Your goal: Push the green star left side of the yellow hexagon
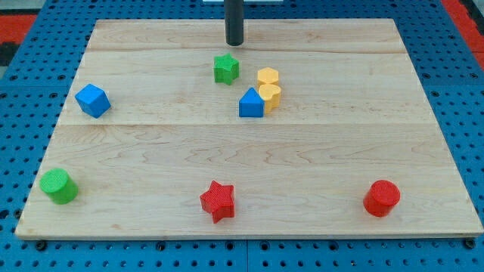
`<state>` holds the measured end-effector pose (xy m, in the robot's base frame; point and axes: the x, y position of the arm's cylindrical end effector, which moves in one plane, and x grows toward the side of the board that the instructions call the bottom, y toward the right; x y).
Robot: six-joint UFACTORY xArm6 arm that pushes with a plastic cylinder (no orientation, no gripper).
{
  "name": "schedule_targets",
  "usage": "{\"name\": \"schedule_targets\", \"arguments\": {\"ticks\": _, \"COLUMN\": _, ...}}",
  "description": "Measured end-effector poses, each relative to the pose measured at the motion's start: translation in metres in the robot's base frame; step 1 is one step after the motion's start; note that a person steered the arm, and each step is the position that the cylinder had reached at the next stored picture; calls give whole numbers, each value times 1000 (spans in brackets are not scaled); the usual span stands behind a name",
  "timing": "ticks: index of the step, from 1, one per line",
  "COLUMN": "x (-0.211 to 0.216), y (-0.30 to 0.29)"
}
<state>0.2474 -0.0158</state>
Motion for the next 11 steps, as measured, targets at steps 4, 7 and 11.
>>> {"name": "schedule_targets", "arguments": {"ticks": 4, "x": 7, "y": 39}}
{"name": "schedule_targets", "arguments": {"ticks": 7, "x": 78, "y": -35}}
{"name": "schedule_targets", "arguments": {"ticks": 11, "x": 107, "y": -73}}
